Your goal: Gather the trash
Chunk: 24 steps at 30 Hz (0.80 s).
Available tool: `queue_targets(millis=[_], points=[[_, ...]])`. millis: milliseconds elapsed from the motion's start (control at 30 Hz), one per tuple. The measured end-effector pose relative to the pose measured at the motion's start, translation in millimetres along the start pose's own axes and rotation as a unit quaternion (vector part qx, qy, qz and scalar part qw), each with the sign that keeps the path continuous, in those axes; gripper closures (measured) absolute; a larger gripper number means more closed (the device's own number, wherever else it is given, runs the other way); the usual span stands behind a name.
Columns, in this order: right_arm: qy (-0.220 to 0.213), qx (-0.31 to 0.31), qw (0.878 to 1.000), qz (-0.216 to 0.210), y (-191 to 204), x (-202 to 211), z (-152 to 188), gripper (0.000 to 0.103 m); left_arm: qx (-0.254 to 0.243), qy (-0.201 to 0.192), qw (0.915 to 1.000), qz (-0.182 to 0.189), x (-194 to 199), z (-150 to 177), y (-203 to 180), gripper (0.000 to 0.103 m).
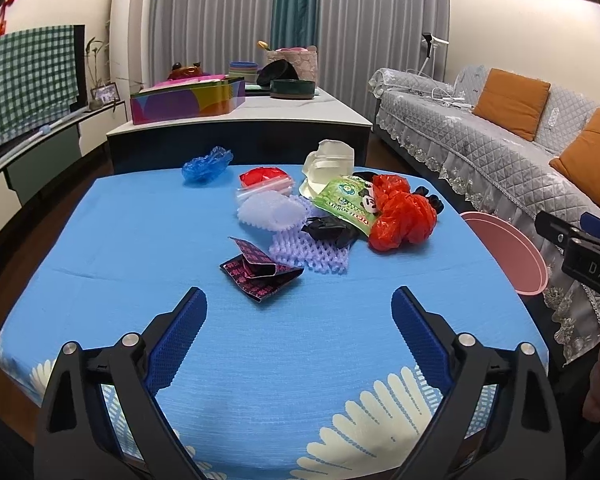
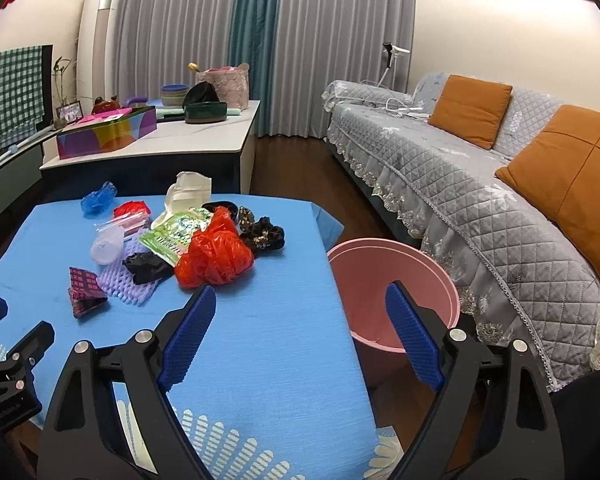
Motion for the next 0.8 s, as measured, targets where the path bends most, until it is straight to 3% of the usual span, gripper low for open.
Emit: queue_targets(millis=[800], points=[[0.012, 0.004, 1.0, -0.018, 7.6, -3.4, 2.2, 0.019, 0.0, 0.003, 1.0, 0.004, -1.0, 0.4, 0.7, 0.013]])
Point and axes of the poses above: each gripper's, at about its wrist camera, not at the fingertips, and x roughly against the way its jaws point, y to its left, z to its underside, the point moved 3 cm from there along -x, roughly the way its jaws point, and after that the axes turned 7 degrees about -z, right-handed, at the moved point
